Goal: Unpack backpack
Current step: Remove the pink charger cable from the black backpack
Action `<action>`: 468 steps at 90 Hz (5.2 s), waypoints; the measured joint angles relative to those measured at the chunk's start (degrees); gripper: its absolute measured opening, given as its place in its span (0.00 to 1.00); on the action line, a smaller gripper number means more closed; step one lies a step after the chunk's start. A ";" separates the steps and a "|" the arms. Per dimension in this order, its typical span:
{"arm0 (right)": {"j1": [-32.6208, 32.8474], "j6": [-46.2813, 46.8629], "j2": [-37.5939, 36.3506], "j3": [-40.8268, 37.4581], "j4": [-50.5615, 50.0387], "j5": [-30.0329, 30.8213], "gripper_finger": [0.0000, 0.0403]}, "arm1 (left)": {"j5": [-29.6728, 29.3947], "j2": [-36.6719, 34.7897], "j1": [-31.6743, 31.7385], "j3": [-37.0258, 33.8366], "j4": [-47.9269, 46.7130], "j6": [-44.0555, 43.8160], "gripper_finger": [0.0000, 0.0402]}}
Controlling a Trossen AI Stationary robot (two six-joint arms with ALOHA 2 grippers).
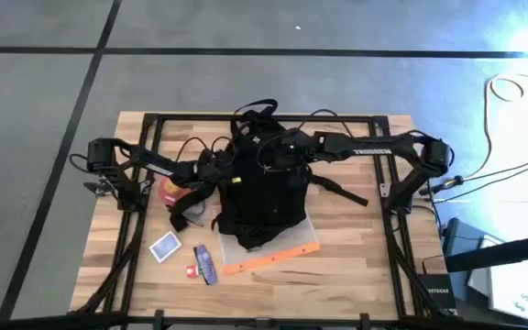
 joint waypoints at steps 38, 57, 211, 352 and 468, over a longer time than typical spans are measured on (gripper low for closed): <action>0.09 2.45 1.06 -7.16 17.14 -9.19 0.16 | -0.02 -0.07 0.00 0.00 0.07 -0.01 0.04; 0.11 8.54 2.80 -7.69 21.99 -8.99 0.40 | -0.04 -0.09 0.00 0.00 0.13 -0.08 0.04; 0.07 9.52 1.34 -7.63 21.38 -2.38 0.00 | 0.17 -0.09 0.00 0.02 0.02 -0.32 0.04; 7.34 23.48 9.08 12.42 28.83 -17.14 0.00 | 8.57 -62.37 -4.22 0.07 -32.50 2.68 0.04; 3.92 16.80 49.72 52.68 25.87 -5.97 0.56 | 6.70 -67.46 -10.16 0.04 -53.77 -9.18 0.04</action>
